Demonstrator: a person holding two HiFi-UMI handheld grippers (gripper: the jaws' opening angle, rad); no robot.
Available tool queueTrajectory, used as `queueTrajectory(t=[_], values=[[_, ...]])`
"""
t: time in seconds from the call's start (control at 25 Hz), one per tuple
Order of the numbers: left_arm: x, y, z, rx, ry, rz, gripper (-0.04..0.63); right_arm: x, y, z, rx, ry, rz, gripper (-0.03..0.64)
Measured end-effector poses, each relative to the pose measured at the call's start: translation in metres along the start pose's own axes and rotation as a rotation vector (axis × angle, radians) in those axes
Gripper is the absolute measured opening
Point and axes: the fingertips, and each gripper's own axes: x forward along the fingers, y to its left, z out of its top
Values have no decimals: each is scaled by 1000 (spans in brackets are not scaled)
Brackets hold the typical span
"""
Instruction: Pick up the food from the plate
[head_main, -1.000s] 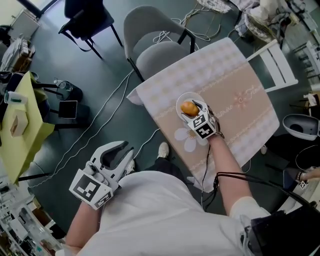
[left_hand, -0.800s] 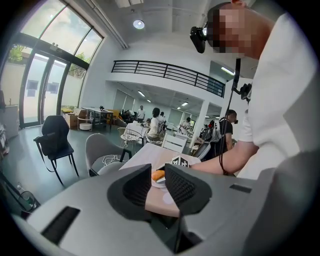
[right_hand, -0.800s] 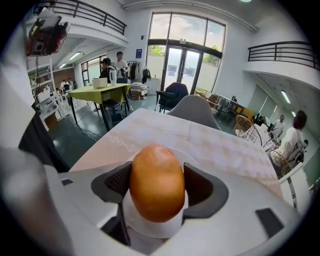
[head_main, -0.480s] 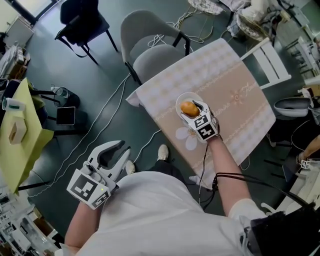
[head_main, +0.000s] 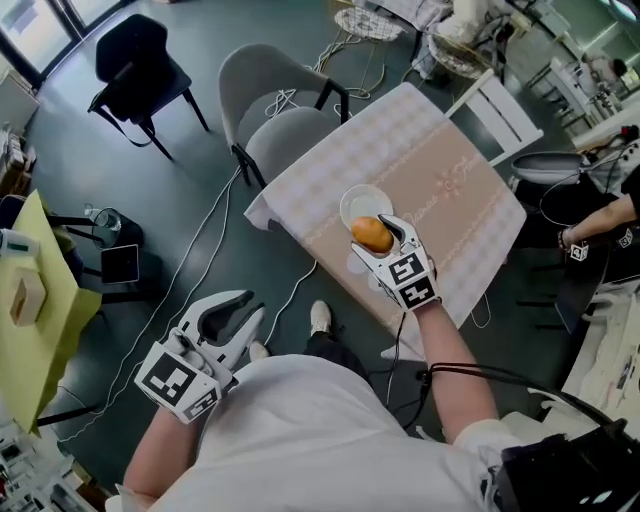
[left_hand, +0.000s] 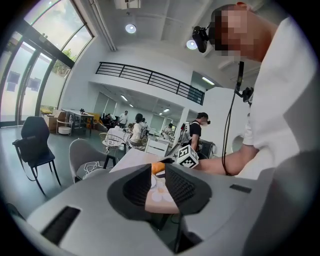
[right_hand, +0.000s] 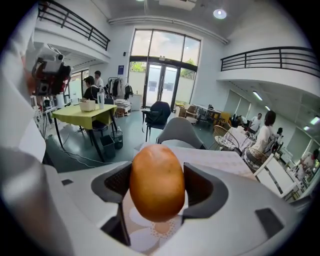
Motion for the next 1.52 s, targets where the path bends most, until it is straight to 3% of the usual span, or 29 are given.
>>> queueTrajectory(t=[0.56, 0.8, 1.12, 1.52], values=[[-67, -13, -35, 23, -1, -142, 77, -130, 106, 61, 18, -124, -139, 330], [-87, -21, -46, 34, -2, -177, 77, -169, 157, 84, 17, -167, -149, 330], [-106, -29, -55, 37, -13, -204, 77, -199, 204, 105, -43, -186, -149, 330], [-128, -29, -65, 35, -15, -196, 77, -200, 230, 111, -70, -199, -142, 330]])
